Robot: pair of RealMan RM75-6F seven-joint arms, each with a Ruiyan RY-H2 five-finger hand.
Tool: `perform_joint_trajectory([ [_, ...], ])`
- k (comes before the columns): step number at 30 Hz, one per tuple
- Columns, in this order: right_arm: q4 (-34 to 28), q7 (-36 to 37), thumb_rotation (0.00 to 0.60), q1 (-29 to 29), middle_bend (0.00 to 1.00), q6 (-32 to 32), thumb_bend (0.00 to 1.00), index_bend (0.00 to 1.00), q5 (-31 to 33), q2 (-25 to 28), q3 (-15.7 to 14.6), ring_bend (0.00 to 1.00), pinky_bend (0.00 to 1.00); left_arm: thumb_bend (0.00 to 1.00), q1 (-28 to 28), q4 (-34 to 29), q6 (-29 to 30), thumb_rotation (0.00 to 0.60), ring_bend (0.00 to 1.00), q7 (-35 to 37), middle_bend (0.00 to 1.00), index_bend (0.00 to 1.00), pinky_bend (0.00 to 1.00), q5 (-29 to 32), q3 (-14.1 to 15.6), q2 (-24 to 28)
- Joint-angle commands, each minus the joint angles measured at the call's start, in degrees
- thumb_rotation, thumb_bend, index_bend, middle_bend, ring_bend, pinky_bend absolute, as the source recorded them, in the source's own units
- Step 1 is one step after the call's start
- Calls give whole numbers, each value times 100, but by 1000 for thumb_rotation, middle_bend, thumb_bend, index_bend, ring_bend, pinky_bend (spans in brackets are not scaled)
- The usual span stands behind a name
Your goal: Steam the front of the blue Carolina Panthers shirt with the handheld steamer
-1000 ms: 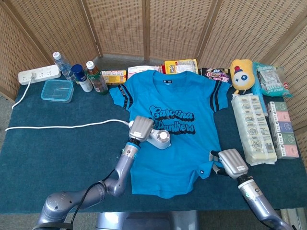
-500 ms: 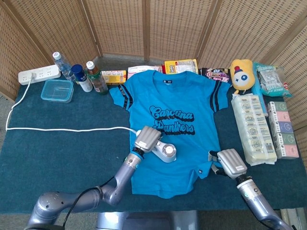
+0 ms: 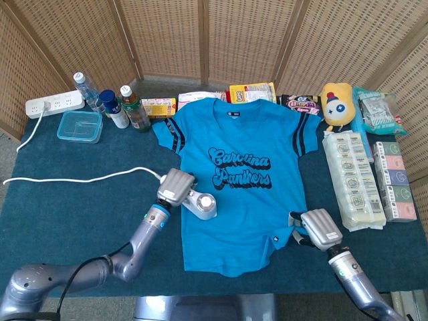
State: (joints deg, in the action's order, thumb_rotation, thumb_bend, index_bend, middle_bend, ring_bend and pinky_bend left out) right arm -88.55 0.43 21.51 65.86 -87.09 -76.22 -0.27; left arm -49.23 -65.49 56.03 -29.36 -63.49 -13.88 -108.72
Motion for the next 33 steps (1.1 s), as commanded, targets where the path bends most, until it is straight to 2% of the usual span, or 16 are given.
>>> perform_joint_trajectory([
  [1,-3,-19,600,4,649,-9,541,732,0,-7,-3,709,806,422,189,-234,150,600,690,242,750,704,739,36,-84,327],
  [6,-23,-55,600,4,649,4,532,731,4,-3,5,706,802,424,396,-553,289,600,690,644,750,704,739,39,-195,757],
  [11,-45,-149,600,-13,644,-3,519,714,70,28,14,692,781,422,643,-605,407,600,690,1055,750,704,739,-70,-151,1193],
  [19,-128,-329,600,16,481,-163,475,500,218,73,11,526,585,416,767,-176,458,600,690,1331,750,705,733,-66,-151,1324],
  [22,-176,-391,600,22,441,-247,444,454,302,119,0,485,528,414,774,190,384,600,690,1566,750,704,731,-36,-184,1274],
  [28,-250,-508,600,25,420,-296,436,413,412,151,20,466,499,407,673,1080,132,600,690,1909,750,704,729,42,-232,916],
  [33,-292,-627,600,29,359,-346,383,322,521,197,37,385,427,394,555,1768,-28,600,690,2160,750,704,728,30,-263,562],
])
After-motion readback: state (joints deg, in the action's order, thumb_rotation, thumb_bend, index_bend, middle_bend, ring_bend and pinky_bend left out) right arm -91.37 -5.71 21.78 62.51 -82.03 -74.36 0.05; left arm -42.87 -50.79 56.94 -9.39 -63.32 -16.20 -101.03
